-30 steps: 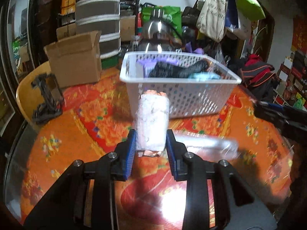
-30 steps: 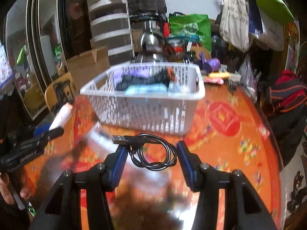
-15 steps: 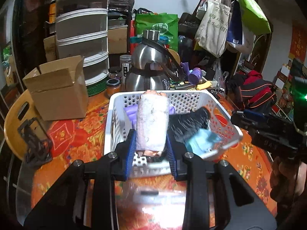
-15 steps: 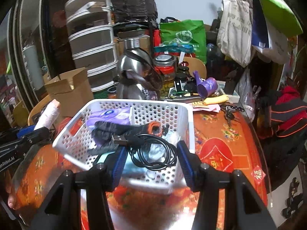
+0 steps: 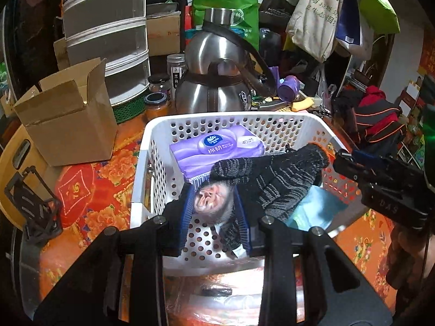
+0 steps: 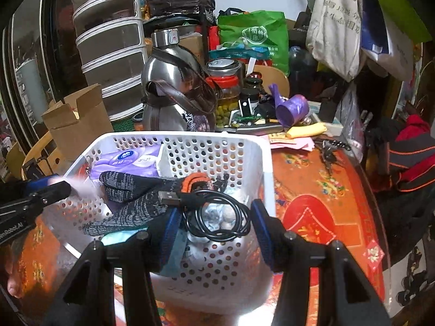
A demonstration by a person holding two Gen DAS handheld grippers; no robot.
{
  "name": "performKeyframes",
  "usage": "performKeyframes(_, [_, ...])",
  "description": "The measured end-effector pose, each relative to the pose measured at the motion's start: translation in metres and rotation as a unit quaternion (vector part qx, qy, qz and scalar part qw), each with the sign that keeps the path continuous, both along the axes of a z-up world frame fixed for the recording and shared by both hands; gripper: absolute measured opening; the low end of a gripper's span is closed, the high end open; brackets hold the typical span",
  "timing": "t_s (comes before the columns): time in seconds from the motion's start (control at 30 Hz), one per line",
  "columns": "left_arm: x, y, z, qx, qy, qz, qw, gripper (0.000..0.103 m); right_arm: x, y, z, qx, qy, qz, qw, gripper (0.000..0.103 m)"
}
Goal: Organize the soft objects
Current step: 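Carry the cable and towel roll into the basket and open both tools, then move both tools back to the clear plastic bag on the table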
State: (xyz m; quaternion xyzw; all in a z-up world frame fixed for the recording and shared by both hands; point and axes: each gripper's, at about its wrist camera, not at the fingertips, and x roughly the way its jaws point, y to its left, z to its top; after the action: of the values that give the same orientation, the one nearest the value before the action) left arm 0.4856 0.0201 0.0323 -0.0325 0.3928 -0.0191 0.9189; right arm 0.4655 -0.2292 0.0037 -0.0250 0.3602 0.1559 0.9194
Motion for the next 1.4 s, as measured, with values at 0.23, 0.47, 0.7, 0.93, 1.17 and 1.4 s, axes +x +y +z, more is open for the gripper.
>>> performKeyframes(0.23, [-0.001, -0.001, -0.011, -0.001, 0.001, -0.004, 1.0, 0.038, -0.003, 0.011, -0.004, -0.01, -0.005, 0.012, 1.0, 0.059])
performKeyframes(0.47, [-0.021, 0.005, -0.004, 0.01, -0.027, 0.003, 0.9996, 0.069, -0.015, 0.004, 0.012, 0.008, -0.025, 0.001, 1.0, 0.077])
performKeyframes(0.7, [-0.07, 0.018, -0.001, -0.005, -0.045, 0.006, 0.999, 0.079, -0.066, -0.019, 0.015, 0.029, -0.028, -0.008, 0.999, 0.078])
performKeyframes(0.93, [-0.137, 0.037, -0.036, -0.014, -0.022, 0.002, 0.9996, 0.082, -0.138, -0.048, -0.038, 0.057, 0.008, -0.004, 0.998, 0.08])
performKeyframes(1.17, [-0.13, 0.044, -0.09, -0.014, 0.04, -0.004, 0.9991, 0.082, -0.159, -0.038, -0.089, 0.036, 0.061, 0.011, 0.997, 0.08])
performKeyframes(1.4, [-0.112, 0.043, -0.119, -0.025, 0.068, -0.019, 0.9972, 0.082, -0.159, -0.022, -0.109, 0.02, 0.077, 0.042, 0.996, 0.068])
